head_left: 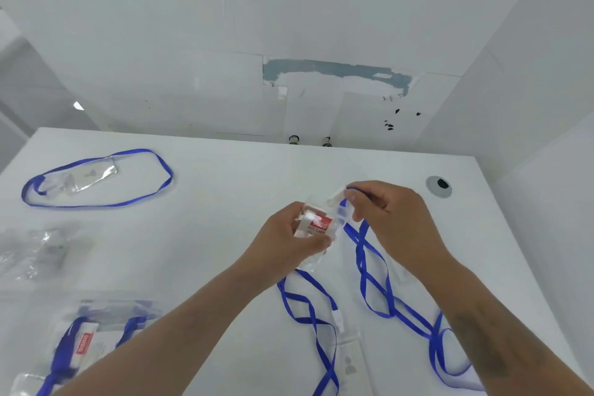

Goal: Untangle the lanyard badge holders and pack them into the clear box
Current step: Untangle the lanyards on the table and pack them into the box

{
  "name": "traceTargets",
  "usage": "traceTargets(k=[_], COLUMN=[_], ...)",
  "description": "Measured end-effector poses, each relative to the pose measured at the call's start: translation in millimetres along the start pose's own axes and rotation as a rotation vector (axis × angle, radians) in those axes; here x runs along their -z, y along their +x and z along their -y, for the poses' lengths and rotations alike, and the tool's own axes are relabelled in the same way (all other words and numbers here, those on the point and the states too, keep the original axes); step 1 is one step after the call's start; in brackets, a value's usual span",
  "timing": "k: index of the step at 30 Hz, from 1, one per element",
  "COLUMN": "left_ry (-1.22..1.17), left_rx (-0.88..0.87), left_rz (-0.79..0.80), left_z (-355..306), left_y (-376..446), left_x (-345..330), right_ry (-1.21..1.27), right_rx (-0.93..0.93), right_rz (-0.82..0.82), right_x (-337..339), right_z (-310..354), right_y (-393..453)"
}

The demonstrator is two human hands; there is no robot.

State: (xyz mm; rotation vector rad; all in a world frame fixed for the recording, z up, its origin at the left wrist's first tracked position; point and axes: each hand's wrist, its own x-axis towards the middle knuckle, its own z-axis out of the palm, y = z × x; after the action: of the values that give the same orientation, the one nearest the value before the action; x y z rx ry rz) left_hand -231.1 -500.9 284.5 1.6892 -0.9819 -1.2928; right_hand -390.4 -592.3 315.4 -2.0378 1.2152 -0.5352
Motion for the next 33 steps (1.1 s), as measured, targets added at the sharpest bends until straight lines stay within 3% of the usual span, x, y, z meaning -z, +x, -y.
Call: traceTargets(k=[5, 8, 13, 18, 21, 26, 29, 33], left_ry=[-0.323, -0.495, -0.573, -0.606, -0.556, -0.259, -0.045, 0.093], left_rx=[0.111, 0.091, 0.034, 0.007, -0.018, -0.063, -0.088, -0.058], left_rz=[-0.044, -0.050, 0.025, 0.092, 0.008, -0.328, -0.383, -0.310], left_z=[6, -2, -28, -52, -58, -54, -42, -27], left_y=[-11, -18, -32, -50, -54, -47, -46, -53], left_x=[39, 59, 79, 88, 87, 85, 89, 95], right_ry=[0.286, 0.389, 0.292, 0.320, 0.257, -0.244, -0.334, -0.319], right_rx=[-0.109, -0.206, -0.235, -0.138, -0.129, 0.011, 0.111, 0.146], right_rz=[-0.157, -0.164, 0.005, -0.031, 0.052, 0.287, 0.247, 0.106], right_x=[8, 0, -32, -55, -71, -70, -44, -7], right_z=[3, 2, 10, 47, 69, 98, 123, 138], right_y=[6, 4, -9, -15, -20, -36, -45, -37])
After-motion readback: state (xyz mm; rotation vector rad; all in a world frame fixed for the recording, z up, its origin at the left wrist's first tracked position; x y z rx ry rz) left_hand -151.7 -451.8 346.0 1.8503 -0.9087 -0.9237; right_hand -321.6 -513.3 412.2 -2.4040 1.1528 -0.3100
